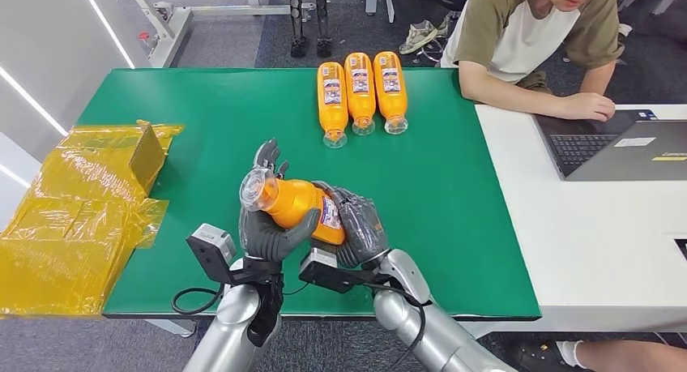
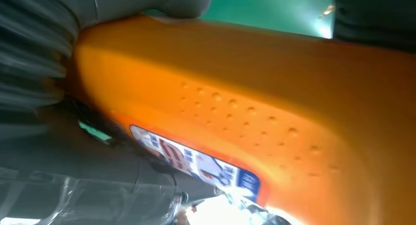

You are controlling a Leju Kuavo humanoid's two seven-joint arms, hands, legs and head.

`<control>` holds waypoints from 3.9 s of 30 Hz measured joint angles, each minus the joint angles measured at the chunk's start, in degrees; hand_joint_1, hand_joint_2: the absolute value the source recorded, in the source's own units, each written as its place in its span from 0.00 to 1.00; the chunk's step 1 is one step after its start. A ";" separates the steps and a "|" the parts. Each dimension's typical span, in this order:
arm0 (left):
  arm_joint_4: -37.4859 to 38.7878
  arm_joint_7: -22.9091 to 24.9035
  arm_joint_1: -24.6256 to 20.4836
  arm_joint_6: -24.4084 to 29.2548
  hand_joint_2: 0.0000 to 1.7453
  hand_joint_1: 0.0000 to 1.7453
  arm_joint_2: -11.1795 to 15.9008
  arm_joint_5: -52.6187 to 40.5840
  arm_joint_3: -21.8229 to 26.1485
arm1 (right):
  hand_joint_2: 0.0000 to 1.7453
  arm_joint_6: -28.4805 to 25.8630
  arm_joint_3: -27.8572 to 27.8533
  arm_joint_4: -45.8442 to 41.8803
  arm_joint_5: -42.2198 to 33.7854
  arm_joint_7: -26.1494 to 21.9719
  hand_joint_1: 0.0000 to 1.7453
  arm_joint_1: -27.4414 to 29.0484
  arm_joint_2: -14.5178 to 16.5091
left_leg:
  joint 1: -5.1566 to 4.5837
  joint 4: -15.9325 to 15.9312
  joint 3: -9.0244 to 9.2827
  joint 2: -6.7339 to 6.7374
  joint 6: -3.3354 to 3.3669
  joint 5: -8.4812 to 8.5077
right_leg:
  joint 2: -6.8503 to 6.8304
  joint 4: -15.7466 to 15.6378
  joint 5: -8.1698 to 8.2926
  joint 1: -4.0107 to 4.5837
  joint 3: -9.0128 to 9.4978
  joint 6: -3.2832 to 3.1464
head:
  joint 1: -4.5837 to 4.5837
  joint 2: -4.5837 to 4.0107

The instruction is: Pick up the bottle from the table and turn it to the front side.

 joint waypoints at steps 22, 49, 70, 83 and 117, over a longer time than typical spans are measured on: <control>1.93 -2.15 -0.45 -1.84 1.00 1.00 -0.09 -0.38 0.39 | 1.00 2.74 0.98 3.74 -1.99 -4.44 1.00 -2.76 2.12 | 0.00 0.00 -0.02 -0.01 0.00 0.00 | -0.01 0.00 0.00 0.00 0.00 0.00 | 0.01 0.00; -5.45 -0.75 1.60 19.23 1.00 1.00 0.96 -9.33 3.23 | 1.00 -13.92 -4.78 -8.64 -24.60 -18.59 0.00 9.59 5.09 | 0.00 -0.03 -0.05 -0.03 0.00 -0.01 | -0.04 0.00 -0.04 0.00 -0.01 -0.02 | 0.02 0.00; 0.37 12.59 -4.19 34.44 1.00 1.00 16.54 -68.18 20.98 | 1.00 -14.07 -13.37 -36.32 -25.04 -19.10 0.00 25.24 6.29 | 0.02 -0.08 0.03 0.01 -0.09 -0.03 | -0.01 0.04 -0.10 0.02 -0.03 -0.13 | 0.04 0.00; 28.60 13.12 -14.58 24.23 1.00 1.00 20.05 -71.73 23.04 | 1.00 -14.07 -14.63 -40.46 -24.11 -19.10 0.00 27.79 6.17 | 0.01 -0.08 0.04 0.15 -0.11 -0.06 | 0.13 0.04 -0.10 0.01 -0.05 -0.14 | 0.05 0.00; 35.53 1.80 -15.35 -8.21 1.00 0.00 20.11 -55.57 29.44 | 1.00 -14.07 -12.52 -34.89 -29.79 -19.08 0.00 24.34 6.12 | 0.01 -0.15 0.26 -0.09 -0.16 0.00 | -0.16 0.12 -0.15 0.00 0.24 -0.17 | 0.06 -0.01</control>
